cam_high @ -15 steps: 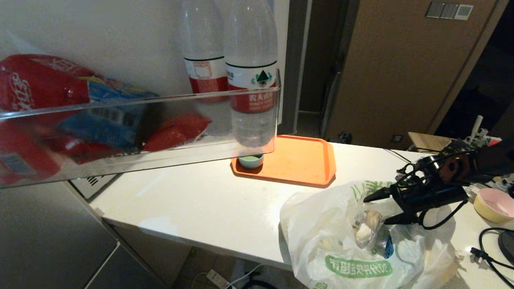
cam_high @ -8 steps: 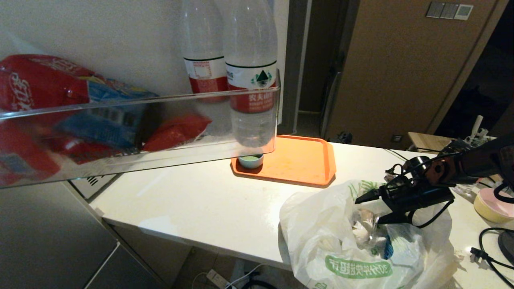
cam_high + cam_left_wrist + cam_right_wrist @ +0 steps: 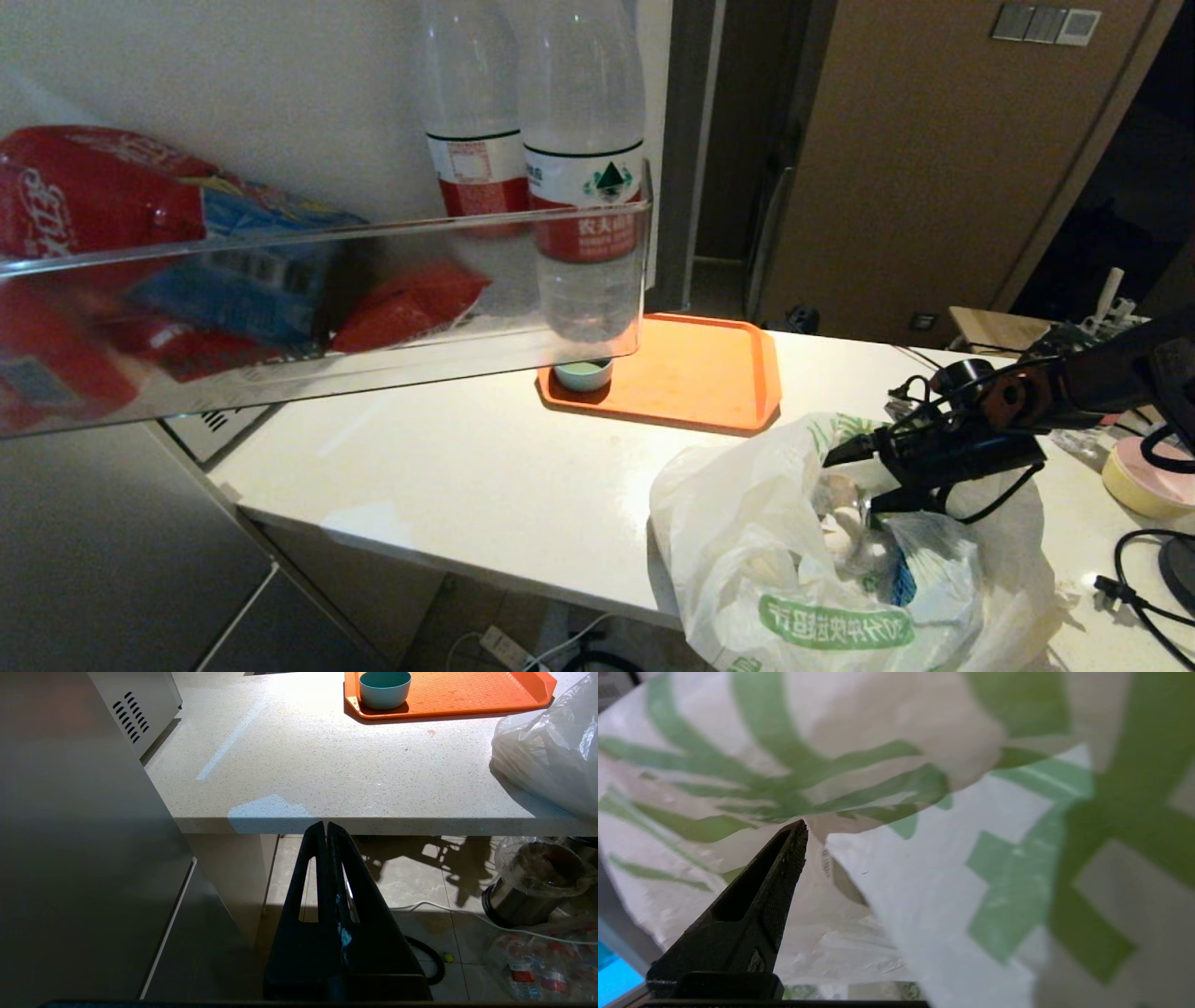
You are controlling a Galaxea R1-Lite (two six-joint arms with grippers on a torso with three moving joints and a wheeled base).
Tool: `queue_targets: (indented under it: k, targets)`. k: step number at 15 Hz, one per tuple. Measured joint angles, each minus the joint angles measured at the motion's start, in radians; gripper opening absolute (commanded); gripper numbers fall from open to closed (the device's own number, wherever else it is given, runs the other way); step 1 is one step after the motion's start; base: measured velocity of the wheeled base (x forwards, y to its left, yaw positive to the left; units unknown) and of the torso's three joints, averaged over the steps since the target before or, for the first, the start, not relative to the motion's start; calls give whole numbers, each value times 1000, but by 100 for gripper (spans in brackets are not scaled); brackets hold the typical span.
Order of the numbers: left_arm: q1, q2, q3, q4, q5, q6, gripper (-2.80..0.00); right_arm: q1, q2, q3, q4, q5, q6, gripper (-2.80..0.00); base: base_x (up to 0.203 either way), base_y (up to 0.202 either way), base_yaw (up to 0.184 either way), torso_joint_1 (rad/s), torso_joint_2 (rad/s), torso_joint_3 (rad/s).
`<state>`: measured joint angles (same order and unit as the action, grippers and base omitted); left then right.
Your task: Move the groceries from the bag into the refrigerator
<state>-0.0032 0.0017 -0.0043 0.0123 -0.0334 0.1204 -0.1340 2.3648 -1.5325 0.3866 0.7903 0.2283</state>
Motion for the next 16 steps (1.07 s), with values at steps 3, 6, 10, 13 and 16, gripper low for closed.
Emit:
queue_targets:
  k: [3, 6, 10, 13, 16]
  targets:
    - [0, 0, 0, 0, 0, -1, -280, 10, -17, 22, 0, 5, -9, 0, 0, 0, 0, 0, 0, 0]
    - [0, 0, 0, 0, 0, -1, -280, 21, -22, 55, 1, 0, -23, 0, 0, 0, 0, 0, 0, 0]
    - [0, 0, 0, 0, 0, -1, -280, 26, -16, 61, 0, 0, -25, 0, 0, 0, 0, 0, 0, 0]
    - [0, 0, 1, 0, 0, -1, -280, 27, -9, 57, -1, -4, -26, 0, 0, 0, 0, 0, 0, 0]
    - [0, 0, 0, 0, 0, -1, -280, 27, -8, 62, 1, -9, -30, 0, 0, 0, 0, 0, 0, 0]
